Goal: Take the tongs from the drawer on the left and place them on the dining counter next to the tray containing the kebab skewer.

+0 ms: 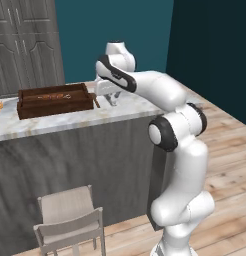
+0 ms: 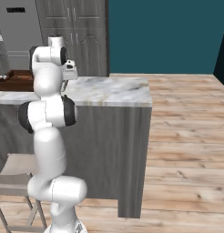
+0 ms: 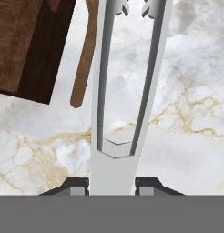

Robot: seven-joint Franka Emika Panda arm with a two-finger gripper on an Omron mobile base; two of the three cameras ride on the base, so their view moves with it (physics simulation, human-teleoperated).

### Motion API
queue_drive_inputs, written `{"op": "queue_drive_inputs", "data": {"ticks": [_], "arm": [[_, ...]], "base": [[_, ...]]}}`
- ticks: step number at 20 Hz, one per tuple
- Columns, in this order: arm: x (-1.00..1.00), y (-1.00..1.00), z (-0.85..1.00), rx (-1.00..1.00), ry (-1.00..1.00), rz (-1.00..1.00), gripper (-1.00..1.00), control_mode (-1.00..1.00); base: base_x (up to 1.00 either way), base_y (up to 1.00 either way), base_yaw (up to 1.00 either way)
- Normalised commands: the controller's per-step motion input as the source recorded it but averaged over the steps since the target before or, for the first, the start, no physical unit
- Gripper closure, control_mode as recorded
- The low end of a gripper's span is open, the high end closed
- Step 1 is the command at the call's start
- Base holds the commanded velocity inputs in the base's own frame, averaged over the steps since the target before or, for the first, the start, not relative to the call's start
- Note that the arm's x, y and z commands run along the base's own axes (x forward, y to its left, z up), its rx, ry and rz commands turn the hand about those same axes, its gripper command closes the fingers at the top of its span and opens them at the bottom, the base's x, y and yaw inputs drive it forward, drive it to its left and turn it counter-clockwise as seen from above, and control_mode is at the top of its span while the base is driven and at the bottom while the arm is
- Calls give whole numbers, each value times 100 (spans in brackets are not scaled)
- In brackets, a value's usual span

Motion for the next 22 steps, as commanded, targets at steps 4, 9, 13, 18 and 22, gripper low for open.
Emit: {"op": "queue_drive_inputs", "data": {"ticks": [4,9,13,18,22], "arm": [[28,3,-10,-5,16,-6,100,-100],[21,4,-7,-1,11,-4,100,-100],[4,6,-14,0,1,-1,100,-100],[0,0,-10,0,0,0,100,-100],[0,0,0,0,0,0,100,-100]], "base": [[0,0,0],[0,0,0],[0,0,0],[0,0,0],[0,0,0]]}}
